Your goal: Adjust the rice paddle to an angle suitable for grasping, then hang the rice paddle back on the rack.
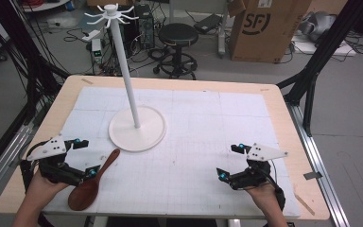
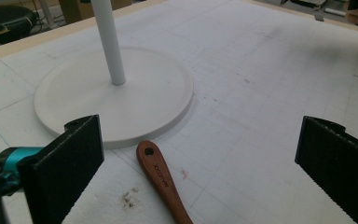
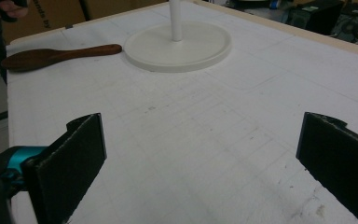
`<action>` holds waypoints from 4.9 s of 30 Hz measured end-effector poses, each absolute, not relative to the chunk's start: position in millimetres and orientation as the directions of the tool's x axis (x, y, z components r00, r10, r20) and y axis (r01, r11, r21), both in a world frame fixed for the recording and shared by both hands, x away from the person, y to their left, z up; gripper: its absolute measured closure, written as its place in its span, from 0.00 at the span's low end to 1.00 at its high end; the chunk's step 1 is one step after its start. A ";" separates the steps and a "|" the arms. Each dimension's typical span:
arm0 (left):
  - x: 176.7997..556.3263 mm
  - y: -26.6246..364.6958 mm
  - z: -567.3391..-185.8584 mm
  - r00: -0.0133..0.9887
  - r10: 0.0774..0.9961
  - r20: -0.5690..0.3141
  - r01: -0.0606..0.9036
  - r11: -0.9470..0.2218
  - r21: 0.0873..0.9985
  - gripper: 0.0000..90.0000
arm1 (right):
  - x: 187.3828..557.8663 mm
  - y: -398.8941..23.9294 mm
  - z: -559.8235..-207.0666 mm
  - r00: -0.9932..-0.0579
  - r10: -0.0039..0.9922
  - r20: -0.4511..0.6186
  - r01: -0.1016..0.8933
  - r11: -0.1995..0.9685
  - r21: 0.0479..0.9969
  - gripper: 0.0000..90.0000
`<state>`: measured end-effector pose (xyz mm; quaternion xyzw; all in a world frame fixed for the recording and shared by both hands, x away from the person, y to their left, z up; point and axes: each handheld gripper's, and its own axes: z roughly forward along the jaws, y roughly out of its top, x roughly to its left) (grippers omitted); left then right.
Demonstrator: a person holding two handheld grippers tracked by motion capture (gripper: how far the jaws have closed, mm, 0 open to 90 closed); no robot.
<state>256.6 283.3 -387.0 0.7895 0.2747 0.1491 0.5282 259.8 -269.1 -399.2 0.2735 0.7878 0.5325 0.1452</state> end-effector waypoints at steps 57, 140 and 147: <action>278.3 266.1 -376.6 0.711 0.699 -0.084 0.556 -0.484 0.676 0.02 | 258.3 -259.3 -393.9 -0.851 0.521 0.059 0.262 0.325 0.909 0.00; 310.8 215.0 -404.2 0.617 0.787 -0.013 0.776 -0.606 0.172 0.37 | 267.6 -255.8 -410.4 -0.850 0.516 0.103 0.340 0.388 0.857 0.00; 311.6 211.6 -405.8 0.616 0.788 -0.015 0.780 -0.607 0.151 0.46 | 268.3 -256.1 -411.3 -0.849 0.519 0.101 0.339 0.388 0.857 0.00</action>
